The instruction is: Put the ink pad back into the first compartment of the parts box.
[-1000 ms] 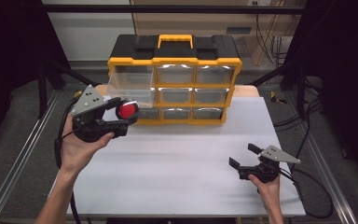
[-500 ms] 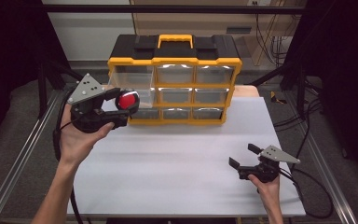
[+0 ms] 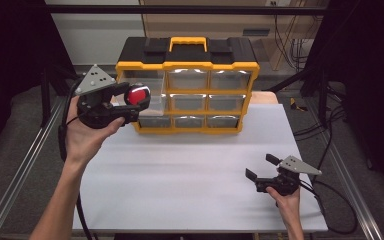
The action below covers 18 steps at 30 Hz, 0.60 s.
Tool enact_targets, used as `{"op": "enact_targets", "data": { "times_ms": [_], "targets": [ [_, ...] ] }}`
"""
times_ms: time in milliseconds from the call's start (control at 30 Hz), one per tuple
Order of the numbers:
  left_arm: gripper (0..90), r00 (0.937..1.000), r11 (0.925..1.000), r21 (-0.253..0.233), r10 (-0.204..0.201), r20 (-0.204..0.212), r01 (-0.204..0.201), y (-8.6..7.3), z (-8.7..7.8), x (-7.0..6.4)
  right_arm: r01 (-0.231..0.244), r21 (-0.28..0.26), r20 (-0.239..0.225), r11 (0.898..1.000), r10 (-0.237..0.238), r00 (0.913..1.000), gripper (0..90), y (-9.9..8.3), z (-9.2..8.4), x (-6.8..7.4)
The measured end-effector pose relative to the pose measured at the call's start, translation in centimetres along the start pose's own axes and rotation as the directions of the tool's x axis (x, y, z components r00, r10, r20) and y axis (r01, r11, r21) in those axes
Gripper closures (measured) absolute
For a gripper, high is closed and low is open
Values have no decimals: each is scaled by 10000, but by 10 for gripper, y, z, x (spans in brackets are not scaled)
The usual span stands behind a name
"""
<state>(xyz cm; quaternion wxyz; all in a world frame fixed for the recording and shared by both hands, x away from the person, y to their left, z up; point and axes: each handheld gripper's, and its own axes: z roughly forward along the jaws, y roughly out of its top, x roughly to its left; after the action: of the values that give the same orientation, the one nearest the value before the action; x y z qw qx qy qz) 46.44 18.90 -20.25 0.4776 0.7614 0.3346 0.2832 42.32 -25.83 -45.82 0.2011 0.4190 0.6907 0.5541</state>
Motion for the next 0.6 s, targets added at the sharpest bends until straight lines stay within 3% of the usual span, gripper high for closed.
{"op": "enact_targets", "data": {
  "times_ms": [600],
  "targets": [
    [297,9995,9998,144,-97,-309,102,13,15,15,16,-5,-7,10000,-16,10000,11,0,0,0]
  ]
}}
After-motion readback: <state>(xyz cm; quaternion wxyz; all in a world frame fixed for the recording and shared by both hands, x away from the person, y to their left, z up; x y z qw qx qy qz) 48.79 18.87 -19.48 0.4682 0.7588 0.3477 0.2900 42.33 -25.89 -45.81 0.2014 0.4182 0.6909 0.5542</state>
